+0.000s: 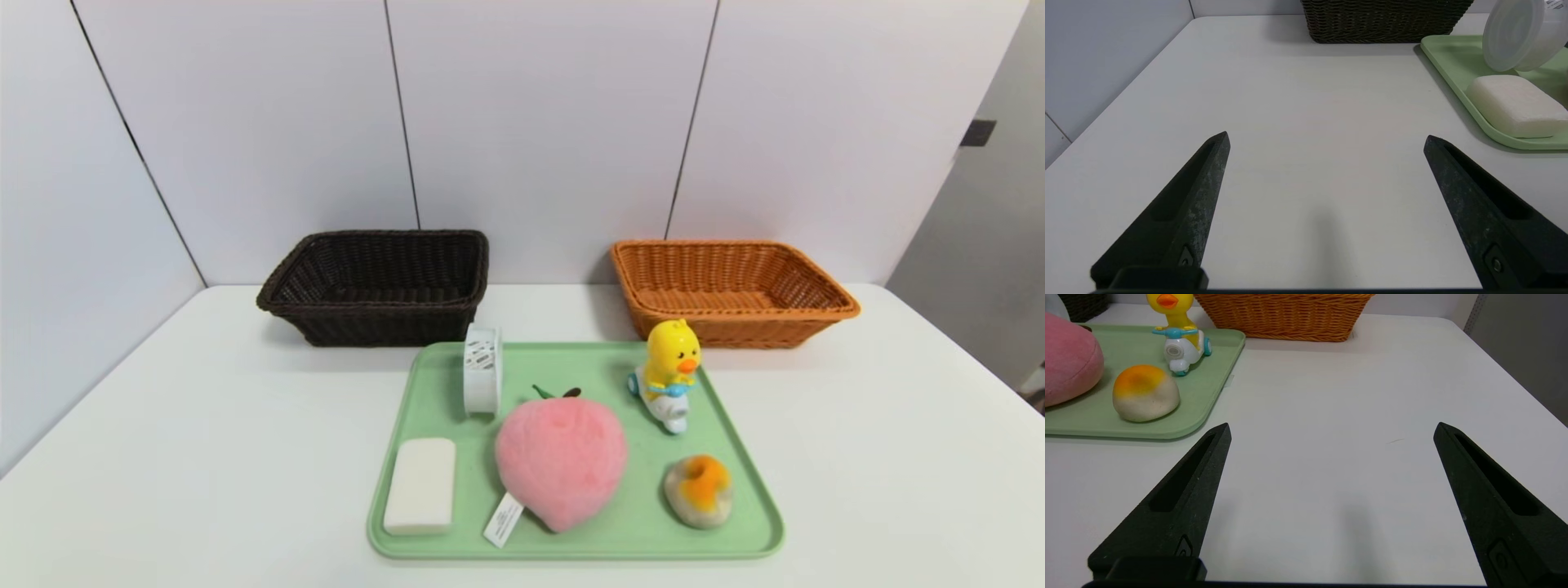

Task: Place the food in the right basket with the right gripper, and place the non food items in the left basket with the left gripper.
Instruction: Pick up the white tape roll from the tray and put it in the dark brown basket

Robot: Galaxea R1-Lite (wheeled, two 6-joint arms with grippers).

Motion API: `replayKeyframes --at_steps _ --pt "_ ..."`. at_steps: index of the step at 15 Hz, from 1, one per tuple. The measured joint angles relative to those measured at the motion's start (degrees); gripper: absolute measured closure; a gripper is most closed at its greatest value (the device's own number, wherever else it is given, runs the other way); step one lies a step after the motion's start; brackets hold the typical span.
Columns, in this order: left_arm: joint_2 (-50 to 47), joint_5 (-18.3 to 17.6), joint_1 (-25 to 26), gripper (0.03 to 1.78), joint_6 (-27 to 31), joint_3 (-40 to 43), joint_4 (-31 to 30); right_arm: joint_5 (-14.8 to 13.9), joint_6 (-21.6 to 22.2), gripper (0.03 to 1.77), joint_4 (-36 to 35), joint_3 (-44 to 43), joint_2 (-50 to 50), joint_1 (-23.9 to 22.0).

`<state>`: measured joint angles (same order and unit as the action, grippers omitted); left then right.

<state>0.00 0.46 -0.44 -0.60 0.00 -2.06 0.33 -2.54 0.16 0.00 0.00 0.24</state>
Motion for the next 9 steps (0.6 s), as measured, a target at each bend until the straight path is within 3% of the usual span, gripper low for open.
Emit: replayKeyframes --at_steps 9 --pt "0.0 0.05 0.0 0.12 0.27 0.0 0.0 0.63 -1.27 0.09 0.02 0.0 0.0 0.0"
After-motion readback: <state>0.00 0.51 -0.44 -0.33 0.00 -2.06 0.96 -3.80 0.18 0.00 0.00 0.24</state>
